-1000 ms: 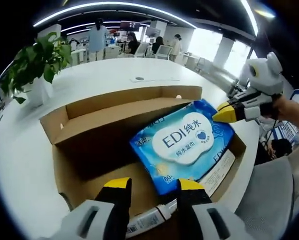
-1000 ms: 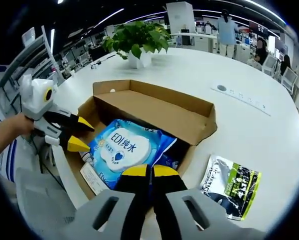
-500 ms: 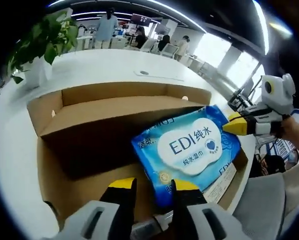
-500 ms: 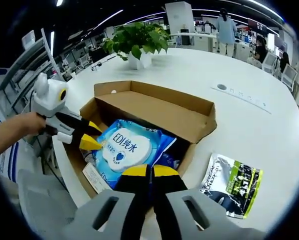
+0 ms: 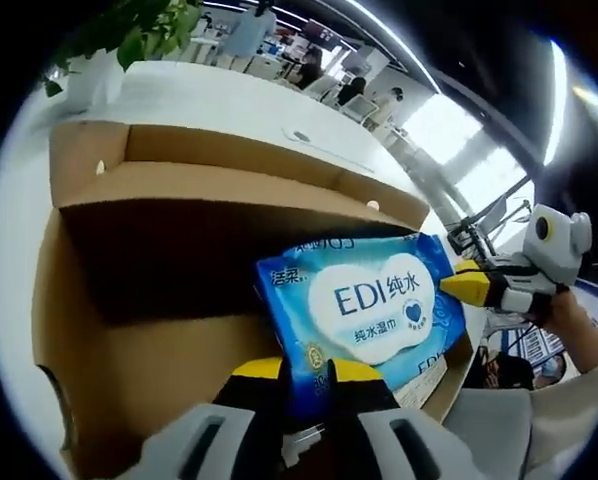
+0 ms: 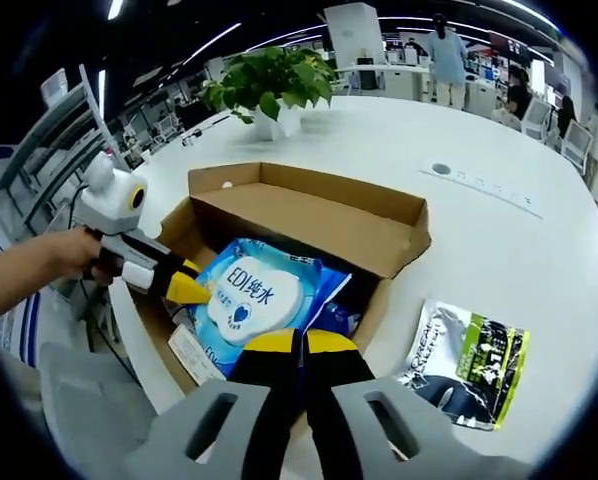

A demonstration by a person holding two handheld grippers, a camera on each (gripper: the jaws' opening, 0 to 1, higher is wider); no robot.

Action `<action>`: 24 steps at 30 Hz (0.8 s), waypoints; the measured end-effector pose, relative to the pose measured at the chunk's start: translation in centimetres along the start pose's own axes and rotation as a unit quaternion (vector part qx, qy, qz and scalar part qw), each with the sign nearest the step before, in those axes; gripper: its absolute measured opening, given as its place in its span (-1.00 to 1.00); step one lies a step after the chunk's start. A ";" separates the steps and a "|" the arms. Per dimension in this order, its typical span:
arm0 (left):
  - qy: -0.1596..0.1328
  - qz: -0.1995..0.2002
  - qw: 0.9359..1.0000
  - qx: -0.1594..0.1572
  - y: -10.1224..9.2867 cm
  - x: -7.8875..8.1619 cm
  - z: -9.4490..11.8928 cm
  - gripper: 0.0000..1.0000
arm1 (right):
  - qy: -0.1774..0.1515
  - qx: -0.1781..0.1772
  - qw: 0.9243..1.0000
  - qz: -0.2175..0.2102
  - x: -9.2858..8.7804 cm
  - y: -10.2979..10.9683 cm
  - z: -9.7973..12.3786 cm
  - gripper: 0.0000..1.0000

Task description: Operate the shoe box by opening the lid, removing the specified soft item, and placing it in the target area until the item is outside and the box remains undamaged.

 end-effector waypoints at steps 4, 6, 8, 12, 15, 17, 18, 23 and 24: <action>-0.001 -0.006 1.000 0.001 -0.2 0.1 0.3 -0.88 | -0.002 0.001 1.000 -0.004 -0.1 0.1 0.1 -1.00; -0.001 -0.007 1.000 0.004 -0.3 0.1 0.3 -0.90 | -0.004 0.002 1.000 -0.006 -0.1 0.1 0.1 -1.00; 0.000 -0.008 1.000 0.006 -0.4 0.2 0.5 -0.92 | -0.009 0.004 1.000 -0.015 0.0 0.2 0.2 -1.00; -0.004 -0.016 1.000 0.004 -0.6 0.6 0.9 -0.94 | -0.012 0.005 1.000 -0.018 0.1 0.2 0.4 -1.00; -0.007 -0.015 1.000 0.003 -0.7 0.8 1.3 -0.95 | -0.017 0.007 0.999 -0.027 0.3 0.2 0.7 -1.00; -0.008 -0.017 1.000 0.002 -0.9 0.9 1.5 -0.95 | -0.018 0.008 0.999 -0.030 0.3 0.2 0.8 -1.00; -0.008 -0.018 1.000 0.002 -1.0 0.9 1.6 -0.95 | -0.019 0.009 0.999 -0.030 0.3 0.2 0.8 -1.00; -0.006 -0.024 1.000 -0.004 -1.8 1.1 2.1 -0.95 | -0.022 0.011 0.999 -0.038 0.5 0.0 1.4 -1.00; -0.006 -0.026 1.000 -0.005 -1.9 1.1 2.2 -0.95 | -0.023 0.012 0.999 -0.040 0.4 -0.1 1.5 -1.00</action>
Point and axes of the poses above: the point that each gripper's makers call its tool centre point, and the gripper's own axes: z roughly backward along the fingers, y roughly to its left, x roughly out of its top, the point moved 8 cm from there along z, roughly backward along the fingers, and after that the axes turned 7 degrees about -y, right-handed, at the moved point
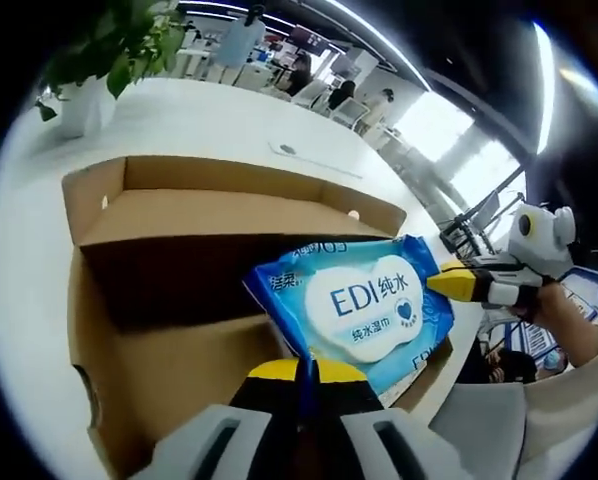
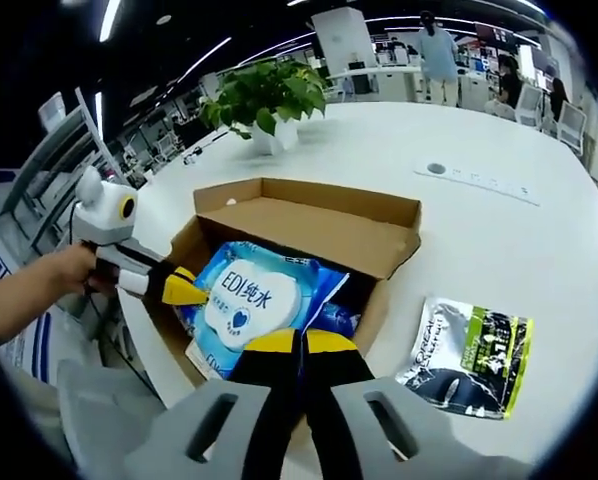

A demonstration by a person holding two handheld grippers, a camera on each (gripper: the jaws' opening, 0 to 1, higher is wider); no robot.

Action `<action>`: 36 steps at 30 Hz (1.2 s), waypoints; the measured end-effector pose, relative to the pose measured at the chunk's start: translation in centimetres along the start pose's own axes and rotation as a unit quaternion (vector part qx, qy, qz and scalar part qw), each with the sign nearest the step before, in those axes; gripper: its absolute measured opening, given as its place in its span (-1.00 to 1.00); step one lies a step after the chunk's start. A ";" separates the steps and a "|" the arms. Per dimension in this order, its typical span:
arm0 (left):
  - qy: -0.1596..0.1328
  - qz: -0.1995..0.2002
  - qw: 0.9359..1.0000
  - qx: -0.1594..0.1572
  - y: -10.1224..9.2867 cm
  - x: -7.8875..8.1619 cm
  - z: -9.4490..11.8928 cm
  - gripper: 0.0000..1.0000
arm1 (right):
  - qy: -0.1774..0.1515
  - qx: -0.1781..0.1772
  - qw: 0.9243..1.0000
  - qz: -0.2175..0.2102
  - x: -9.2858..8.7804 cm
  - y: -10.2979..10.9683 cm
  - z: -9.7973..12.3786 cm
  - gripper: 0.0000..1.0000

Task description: Operate the shoe box by opening the lid, removing the specified soft item, and placing it in the target area until the item is outside and the box remains undamaged.

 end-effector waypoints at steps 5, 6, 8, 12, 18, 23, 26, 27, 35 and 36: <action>-0.005 0.000 1.000 -0.007 -0.7 0.2 0.2 -0.96 | -0.006 0.000 1.000 -0.008 0.1 -0.3 0.8 -1.00; -0.007 0.000 1.000 -0.009 -0.9 0.2 0.2 -0.96 | -0.008 0.001 1.000 -0.011 0.2 -0.4 1.0 -1.00; -0.008 0.000 1.000 -0.011 -1.1 0.4 0.3 -0.96 | -0.010 0.001 1.000 -0.014 0.3 -0.5 1.3 -1.00; -0.011 -0.002 1.000 -0.013 -2.0 0.8 0.3 -0.96 | -0.016 0.000 1.000 -0.023 0.4 -1.0 1.9 -1.00; -0.013 -0.008 1.000 -0.017 -3.5 1.4 0.1 -0.96 | -0.024 -0.002 0.999 -0.043 0.4 -2.0 3.1 -1.00; -0.014 -0.004 1.000 -0.024 -4.8 1.9 -0.6 -0.96 | -0.030 -0.009 0.998 -0.059 0.4 -3.2 4.2 -1.00; -0.012 -0.007 1.000 -0.027 -5.6 2.2 -1.1 -0.96 | -0.031 -0.013 0.997 -0.068 0.3 -4.0 4.7 -1.00; -0.012 -0.009 1.000 -0.027 -5.8 2.3 -1.2 -0.96 | -0.033 -0.014 0.997 -0.072 0.3 -4.2 4.9 -1.00; -0.011 -0.015 0.999 -0.033 -7.5 3.0 -2.6 -0.96 | -0.038 -0.025 0.995 -0.086 0.4 -5.9 6.2 -1.00; -0.010 -0.016 0.999 -0.033 -7.6 3.0 -2.7 -0.96 | -0.038 -0.026 0.995 -0.089 0.4 -6.2 6.4 -1.00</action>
Point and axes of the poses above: the point that each gripper's makers call its tool centre point, and the gripper's own axes: z roughly backward along the fingers, y roughly to its left, x roughly out of its top, the point moved 8 cm from there along z, roughly backward along the fingers, and after that the axes turned 7 degrees about -y, right-handed, at the moved point
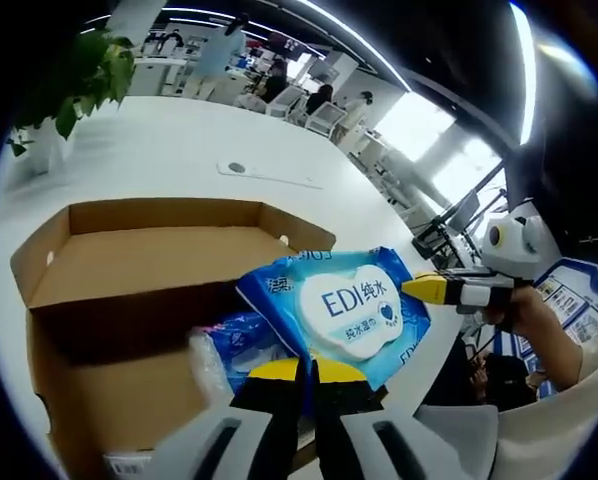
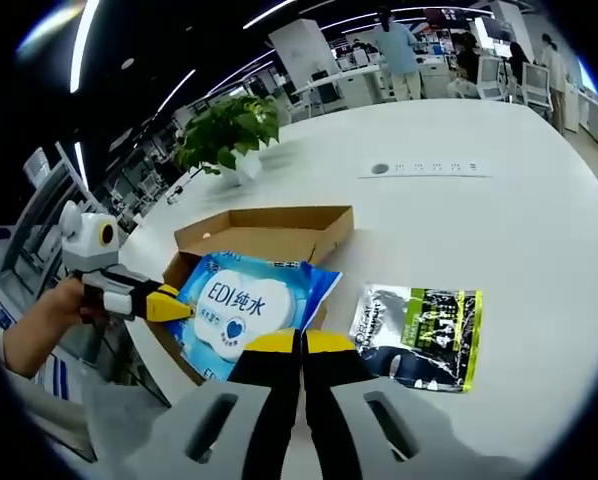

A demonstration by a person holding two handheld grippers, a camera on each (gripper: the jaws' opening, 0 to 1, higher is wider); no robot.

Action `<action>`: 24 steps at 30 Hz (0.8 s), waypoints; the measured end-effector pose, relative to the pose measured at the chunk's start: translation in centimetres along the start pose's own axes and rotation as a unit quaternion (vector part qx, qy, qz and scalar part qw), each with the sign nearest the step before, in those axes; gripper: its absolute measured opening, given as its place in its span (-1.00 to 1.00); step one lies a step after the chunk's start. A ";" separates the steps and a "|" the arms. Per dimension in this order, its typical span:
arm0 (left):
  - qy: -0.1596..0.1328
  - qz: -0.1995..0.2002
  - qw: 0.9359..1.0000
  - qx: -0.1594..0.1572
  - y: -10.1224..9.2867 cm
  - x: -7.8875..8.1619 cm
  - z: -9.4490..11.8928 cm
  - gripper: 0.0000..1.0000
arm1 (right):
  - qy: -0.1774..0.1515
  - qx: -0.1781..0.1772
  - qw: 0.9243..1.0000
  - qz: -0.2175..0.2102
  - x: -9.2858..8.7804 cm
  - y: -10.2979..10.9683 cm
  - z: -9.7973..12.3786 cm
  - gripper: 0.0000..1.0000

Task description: Operate the shoe box by opening the lid, removing the specified soft item, and placing it in the target area until the item is outside and the box remains undamaged.

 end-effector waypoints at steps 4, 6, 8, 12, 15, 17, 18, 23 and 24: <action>0.002 -0.003 1.000 -0.002 -0.7 0.2 -0.8 -0.96 | -0.001 -0.006 1.000 -0.005 0.1 -1.0 0.6 -1.00; 0.002 -0.004 1.000 -0.004 -1.2 0.4 -1.3 -0.96 | -0.002 -0.010 1.000 -0.009 0.1 -1.6 0.8 -1.00; 0.005 -0.008 1.000 -0.007 -1.5 0.6 -1.8 -0.96 | -0.002 -0.013 1.000 -0.012 0.2 -2.0 1.1 -1.00; 0.012 -0.014 1.000 -0.014 -2.1 1.0 -2.9 -0.96 | -0.003 -0.022 1.000 -0.017 0.2 -3.1 1.8 -1.00; 0.016 -0.018 1.000 -0.017 -2.5 1.2 -3.5 -0.96 | -0.003 -0.028 0.999 -0.020 0.2 -3.7 2.3 -1.00; 0.020 -0.022 0.999 -0.020 -3.0 1.1 -4.0 -0.96 | -0.004 -0.033 0.999 -0.022 0.1 -4.3 2.7 -1.00; 0.021 -0.023 0.999 -0.021 -3.2 1.1 -4.2 -0.96 | -0.004 -0.035 0.999 -0.024 0.1 -4.5 2.8 -1.00; 0.028 -0.029 0.999 -0.030 -4.4 1.3 -5.5 -0.96 | -0.006 -0.045 0.999 -0.030 0.0 -5.8 3.6 -1.00; 0.029 -0.030 0.999 -0.032 -4.6 1.4 -5.7 -0.96 | -0.006 -0.048 0.998 -0.032 0.0 -6.1 3.8 -1.00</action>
Point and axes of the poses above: the point that each gripper's makers call its tool centre point, and the gripper's own axes: z roughly backward along the fingers, y roughly to its left, x roughly out of its top, the point moved 8 cm from there along z, roughly backward along the fingers, and after that the axes turned 7 degrees about -y, right-handed, at the moved point
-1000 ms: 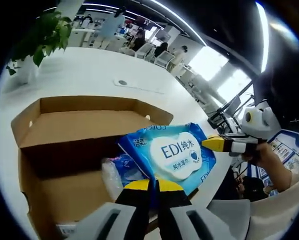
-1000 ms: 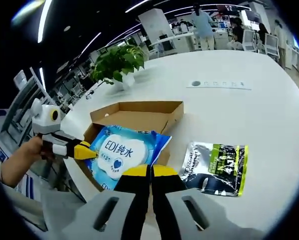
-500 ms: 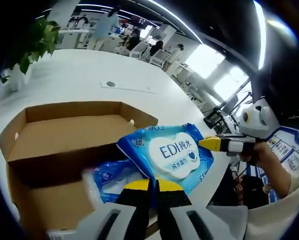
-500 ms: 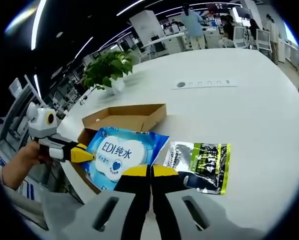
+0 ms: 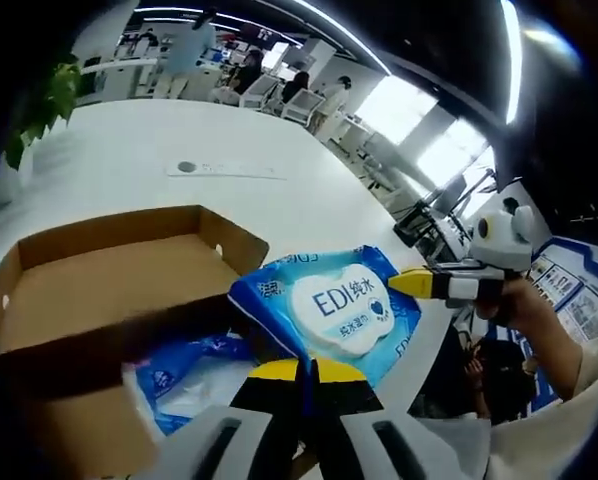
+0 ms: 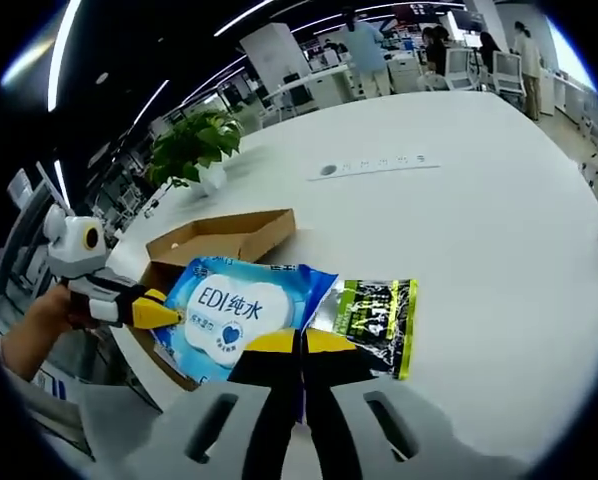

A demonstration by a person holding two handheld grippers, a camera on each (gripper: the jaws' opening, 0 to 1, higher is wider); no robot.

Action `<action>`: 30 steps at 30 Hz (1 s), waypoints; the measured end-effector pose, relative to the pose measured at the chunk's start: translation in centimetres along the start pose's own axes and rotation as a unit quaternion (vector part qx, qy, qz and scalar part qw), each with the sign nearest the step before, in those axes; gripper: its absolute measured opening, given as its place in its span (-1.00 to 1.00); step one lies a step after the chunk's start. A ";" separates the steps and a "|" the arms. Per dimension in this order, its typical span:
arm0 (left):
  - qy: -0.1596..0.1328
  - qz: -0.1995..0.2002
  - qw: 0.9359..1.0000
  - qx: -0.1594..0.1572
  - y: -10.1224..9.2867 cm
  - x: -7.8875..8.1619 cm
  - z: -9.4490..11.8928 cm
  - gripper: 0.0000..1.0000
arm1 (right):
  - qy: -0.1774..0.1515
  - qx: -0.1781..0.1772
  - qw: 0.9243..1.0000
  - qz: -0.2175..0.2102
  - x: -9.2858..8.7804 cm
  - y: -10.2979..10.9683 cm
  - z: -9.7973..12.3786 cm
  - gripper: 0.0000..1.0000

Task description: Operate the shoe box by opening the lid, removing the specified soft item, and placing it in the target area until the item is outside and the box remains undamaged.

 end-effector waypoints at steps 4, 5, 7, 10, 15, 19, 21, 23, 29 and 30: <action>0.004 -0.007 1.000 -0.008 -0.8 0.4 -1.0 -0.96 | -0.003 -0.009 1.000 -0.006 0.1 -1.1 0.5 -1.00; 0.005 -0.009 1.000 -0.009 -1.0 0.5 -1.4 -0.96 | -0.003 -0.011 1.000 -0.007 0.1 -1.3 0.6 -1.00; 0.007 -0.011 1.000 -0.011 -1.2 0.6 -1.8 -0.96 | -0.004 -0.015 1.000 -0.009 0.2 -1.8 0.8 -1.00; 0.012 -0.017 1.000 -0.013 -1.6 0.7 -2.7 -0.96 | -0.004 -0.021 1.000 -0.009 0.3 -2.5 0.9 -1.00; 0.019 -0.019 1.000 -0.013 -1.8 0.9 -3.8 -0.96 | -0.002 -0.030 1.000 -0.011 0.3 -3.5 0.7 -1.00; 0.027 -0.023 0.999 -0.009 -1.6 1.1 -4.7 -0.96 | 0.001 -0.034 0.999 -0.009 0.2 -4.3 0.1 -1.00; 0.032 -0.023 0.999 -0.006 -1.6 1.1 -5.1 -0.96 | 0.003 -0.035 0.999 -0.007 0.2 -4.6 -0.1 -1.00; 0.036 -0.027 0.999 -0.002 -1.5 1.2 -5.6 -0.96 | 0.006 -0.037 0.999 -0.007 0.2 -5.0 -0.5 -1.00; 0.050 -0.033 0.998 0.012 -1.2 1.4 -7.0 -0.96 | 0.013 -0.041 0.999 -0.006 -0.1 -6.2 -1.7 -1.00; 0.054 -0.034 0.998 0.015 -1.1 1.4 -7.3 -0.96 | 0.015 -0.042 0.999 -0.005 -0.2 -6.5 -2.0 -1.00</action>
Point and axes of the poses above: the point that each gripper's makers call its tool centre point, and the gripper's own axes: z roughly backward along the fingers, y roughly to its left, x roughly out of its top, the point moved 8 cm from there along z, roughly backward along the fingers, and after that the axes turned 7 degrees about -y, right-handed, at the moved point
